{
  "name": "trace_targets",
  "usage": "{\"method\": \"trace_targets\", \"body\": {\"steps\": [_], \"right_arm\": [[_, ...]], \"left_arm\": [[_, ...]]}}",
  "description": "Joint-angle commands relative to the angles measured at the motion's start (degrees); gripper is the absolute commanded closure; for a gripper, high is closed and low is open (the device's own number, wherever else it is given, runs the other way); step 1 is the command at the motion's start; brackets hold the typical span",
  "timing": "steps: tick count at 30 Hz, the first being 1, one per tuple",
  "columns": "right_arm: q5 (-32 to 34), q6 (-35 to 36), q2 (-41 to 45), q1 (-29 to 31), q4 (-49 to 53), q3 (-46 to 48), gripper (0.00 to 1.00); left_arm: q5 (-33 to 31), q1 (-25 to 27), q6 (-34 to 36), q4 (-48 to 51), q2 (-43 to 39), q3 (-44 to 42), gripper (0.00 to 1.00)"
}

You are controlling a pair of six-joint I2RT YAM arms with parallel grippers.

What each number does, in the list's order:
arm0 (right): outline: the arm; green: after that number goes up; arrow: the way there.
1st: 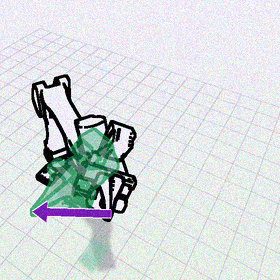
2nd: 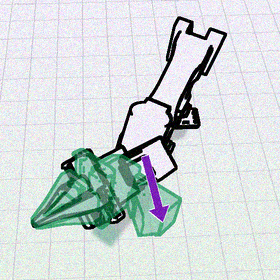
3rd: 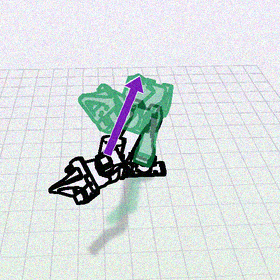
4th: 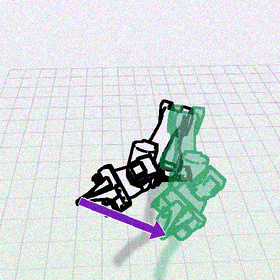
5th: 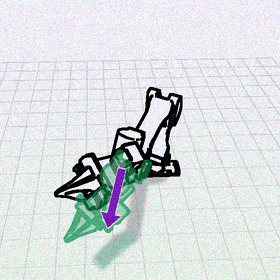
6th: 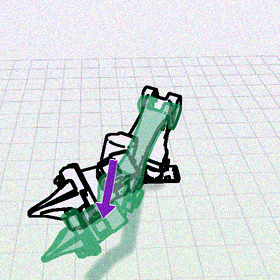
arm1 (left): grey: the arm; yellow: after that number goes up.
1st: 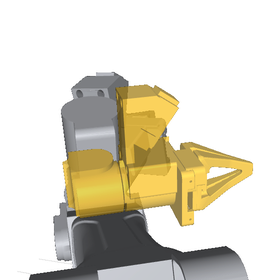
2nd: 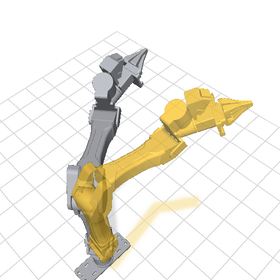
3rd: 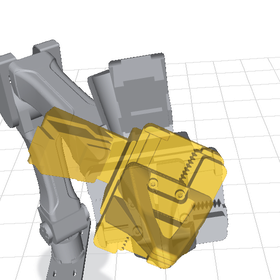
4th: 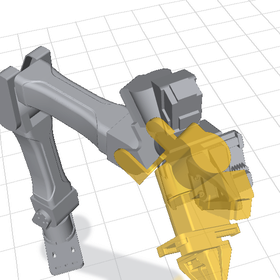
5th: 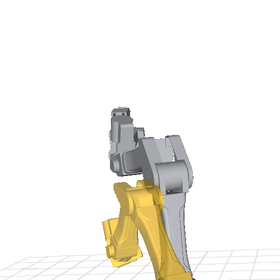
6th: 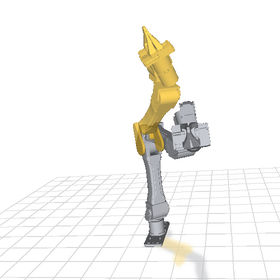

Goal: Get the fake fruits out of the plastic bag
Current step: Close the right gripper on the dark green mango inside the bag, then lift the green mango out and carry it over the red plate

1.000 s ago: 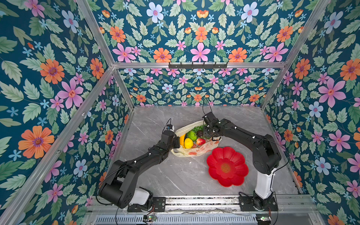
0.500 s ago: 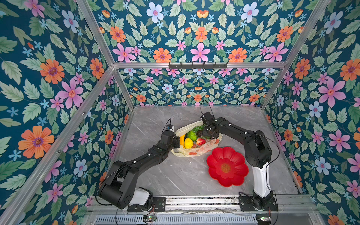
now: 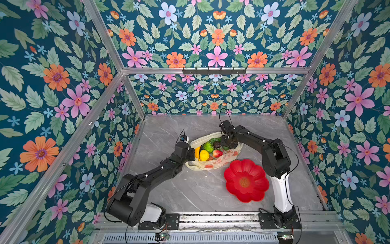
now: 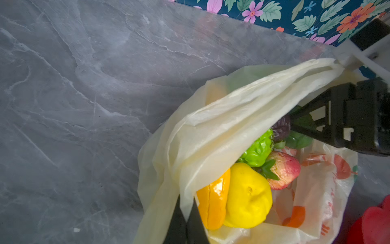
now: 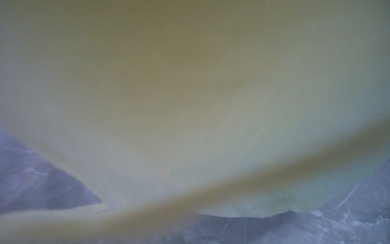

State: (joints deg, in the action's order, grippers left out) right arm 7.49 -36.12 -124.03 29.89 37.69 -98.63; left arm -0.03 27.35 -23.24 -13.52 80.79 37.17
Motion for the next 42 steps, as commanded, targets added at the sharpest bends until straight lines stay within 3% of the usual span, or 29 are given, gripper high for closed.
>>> {"method": "trace_targets", "body": {"steps": [1, 6, 19, 25, 33, 42], "right_arm": [[-0.37, 0.98, -0.46, -0.01, 1.71, -1.00, 0.39], [-0.41, 1.54, -1.62, -0.03, 2.66, -2.21, 0.34], [0.34, 3.75, 2.40, 0.31, 2.24, -0.56, 0.47], [-0.02, 6.44, 7.48, 1.63, 3.78, 0.98, 0.48], [-0.46, 10.54, 25.99, 4.80, 4.58, 17.54, 0.48], [1.55, 5.56, 43.59, 6.12, 0.46, 36.50, 0.49]], "left_arm": [[0.03, -0.02, -0.05, -1.24, 0.07, 0.10, 0.98], [-0.01, -0.02, -0.05, -1.33, 0.09, -0.07, 0.98], [-0.27, -0.02, 0.04, -1.25, 0.07, -0.05, 0.98], [-0.63, -0.01, 0.21, -1.16, 0.20, -0.03, 0.98], [-0.90, -0.02, 0.31, -1.16, -0.07, -0.22, 0.98], [-1.37, -0.02, 0.48, -1.33, 0.61, -0.11, 0.98]]}}
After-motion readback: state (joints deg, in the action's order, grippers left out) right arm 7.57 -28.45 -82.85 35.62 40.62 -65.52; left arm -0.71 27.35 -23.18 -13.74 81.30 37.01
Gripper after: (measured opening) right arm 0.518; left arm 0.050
